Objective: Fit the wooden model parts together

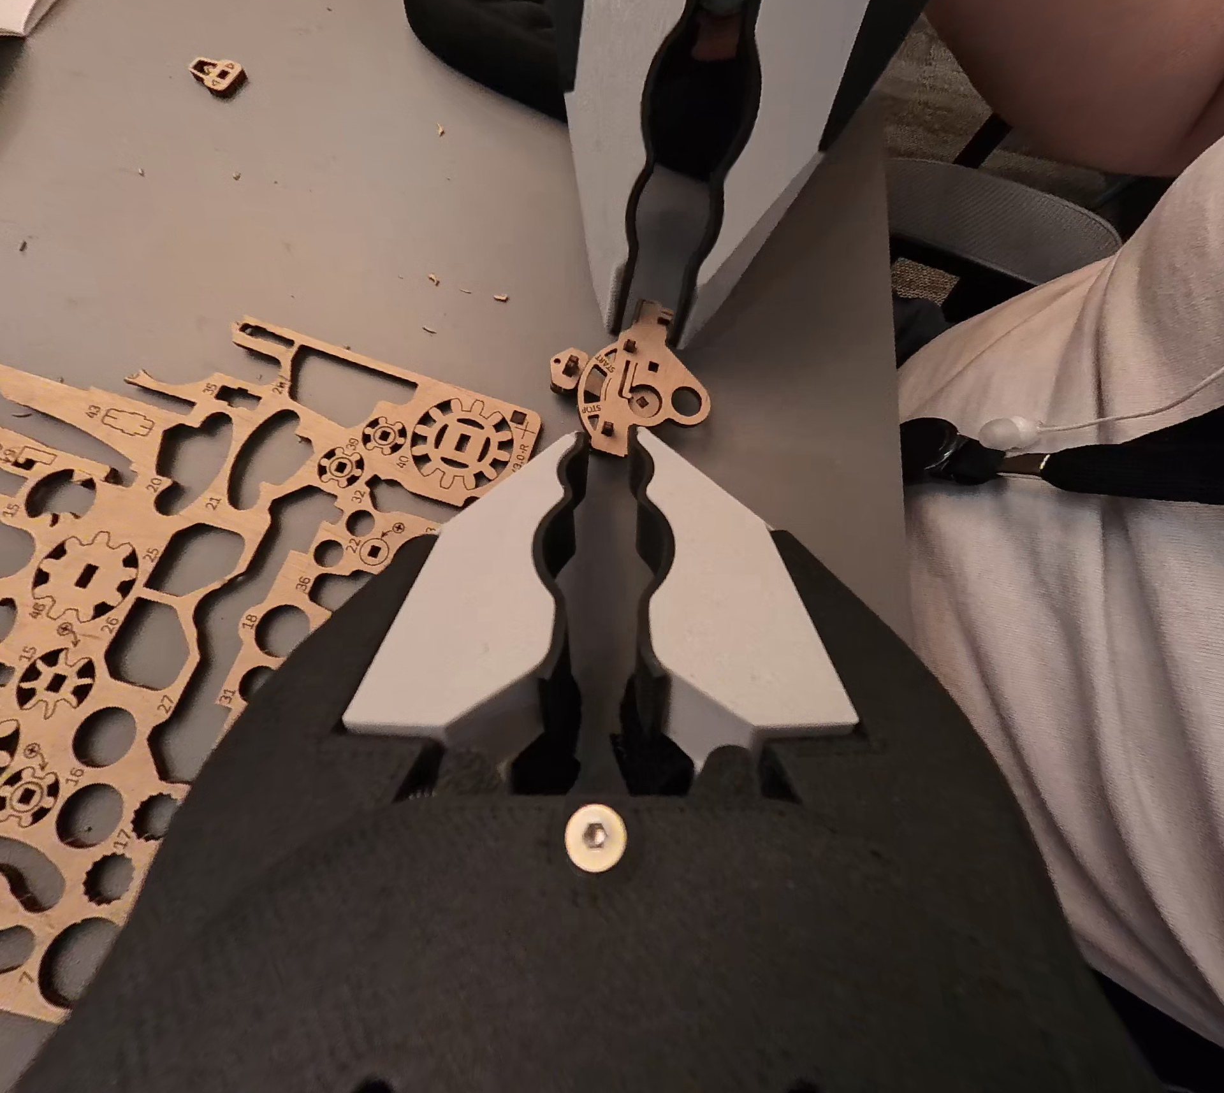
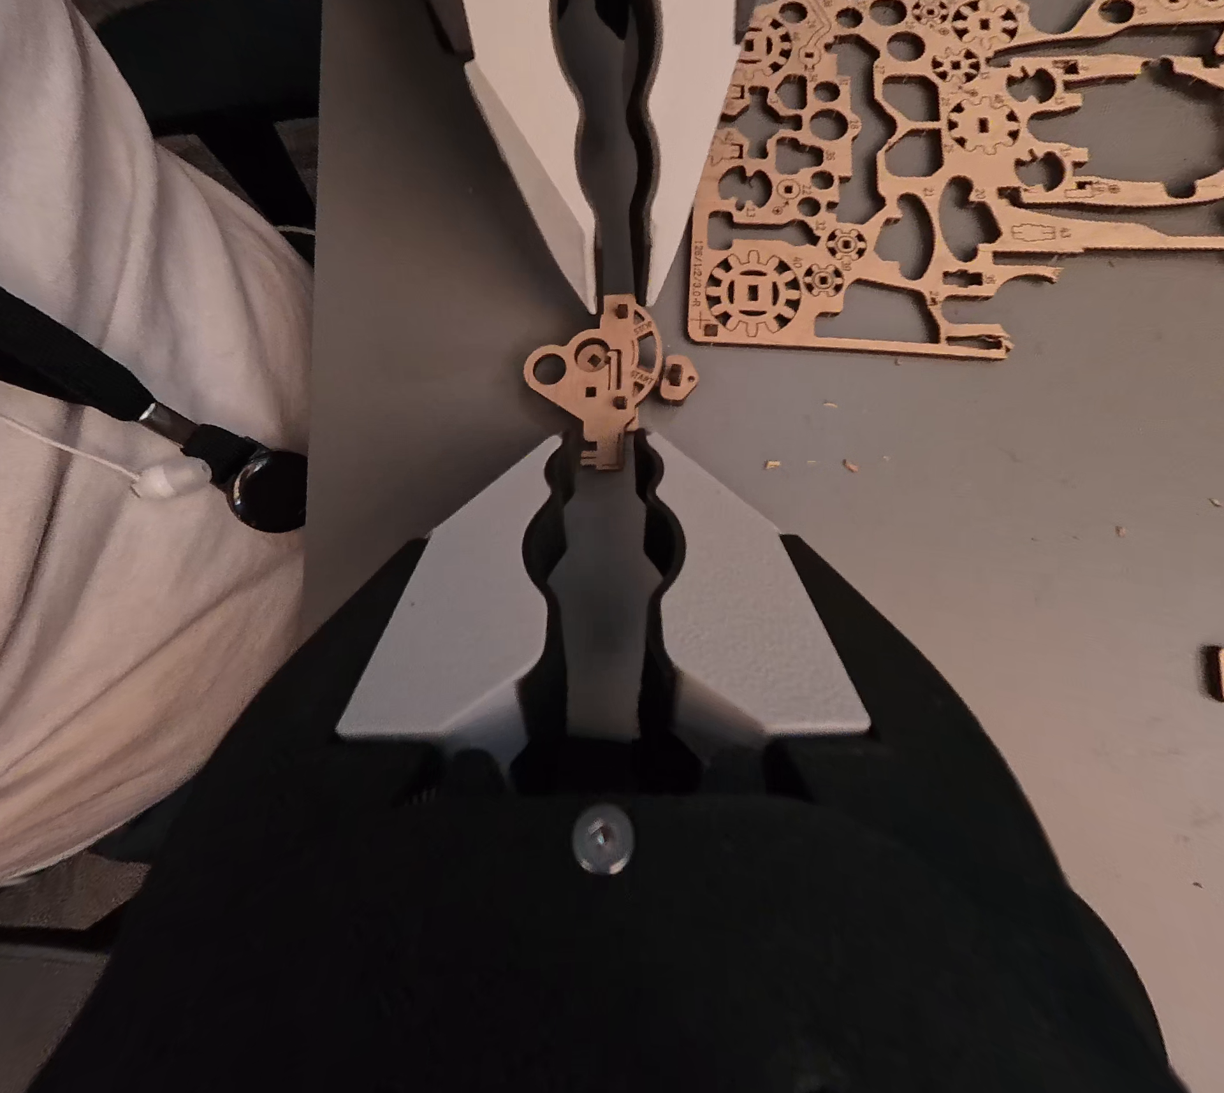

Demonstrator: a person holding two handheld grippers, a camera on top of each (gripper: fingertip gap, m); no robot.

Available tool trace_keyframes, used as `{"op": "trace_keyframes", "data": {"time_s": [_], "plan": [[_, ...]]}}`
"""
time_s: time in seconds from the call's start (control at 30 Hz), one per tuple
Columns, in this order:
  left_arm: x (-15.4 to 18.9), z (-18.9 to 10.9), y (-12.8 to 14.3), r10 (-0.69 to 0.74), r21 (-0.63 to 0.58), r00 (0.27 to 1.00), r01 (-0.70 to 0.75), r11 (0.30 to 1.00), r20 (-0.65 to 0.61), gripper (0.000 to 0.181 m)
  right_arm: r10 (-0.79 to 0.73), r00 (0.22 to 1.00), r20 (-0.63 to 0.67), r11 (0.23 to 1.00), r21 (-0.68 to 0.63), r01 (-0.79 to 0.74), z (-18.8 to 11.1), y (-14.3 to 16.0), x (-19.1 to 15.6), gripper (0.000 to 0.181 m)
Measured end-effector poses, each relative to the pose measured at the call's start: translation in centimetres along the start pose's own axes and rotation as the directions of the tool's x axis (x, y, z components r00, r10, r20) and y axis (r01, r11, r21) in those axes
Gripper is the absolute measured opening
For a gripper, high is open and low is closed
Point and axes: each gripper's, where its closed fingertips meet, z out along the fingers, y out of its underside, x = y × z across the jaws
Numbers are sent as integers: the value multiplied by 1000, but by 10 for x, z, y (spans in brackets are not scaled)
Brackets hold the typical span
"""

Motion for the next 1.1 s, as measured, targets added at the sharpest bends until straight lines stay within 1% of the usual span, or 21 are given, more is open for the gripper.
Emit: {"op": "trace_keyframes", "data": {"time_s": [0.1,0.23,0.3,0.5,0.63,0.73,0.87,0.9,0.93,1.03,1.1], "plan": [[-1,-1,0,4,-6,1000,-4,1000,9,11,-24,1000,-15,1000,-5,24,0,0,-1,16],[0,-1,1,15,-16,1000,-14,1000,10,12,-14,1000,-26,1000,13,14,-1,-1,1,16],[1,-1,1,14,-19,1000,-14,1000,5,12,-16,999,-29,1000,11,16,-1,-1,1,11],[1,-1,1,3,-18,1000,-3,1000,0,12,-8,1000,-19,1000,2,8,0,0,1,11],[0,-1,1,-3,-14,1000,3,1000,-1,10,8,1000,-17,1000,-16,-8,2,3,2,11],[-2,-1,0,-37,-12,999,36,999,-6,7,20,1000,-15,1000,-17,-20,2,3,3,11],[-3,-1,-1,-93,-2,995,93,996,-31,6,78,996,32,997,26,-79,-2,-2,3,10],[-3,-2,-1,-95,2,995,96,995,-32,9,97,994,51,995,32,-98,-3,-3,3,10],[-3,-2,0,-93,0,995,93,996,-32,14,117,991,69,992,34,-120,-4,-3,3,11],[-1,-2,-1,-61,3,998,61,998,-31,20,174,976,127,983,38,-181,-5,-5,3,11],[0,-1,0,-47,-7,998,47,999,-30,24,205,969,141,977,31,-212,-5,-4,5,11]]}}
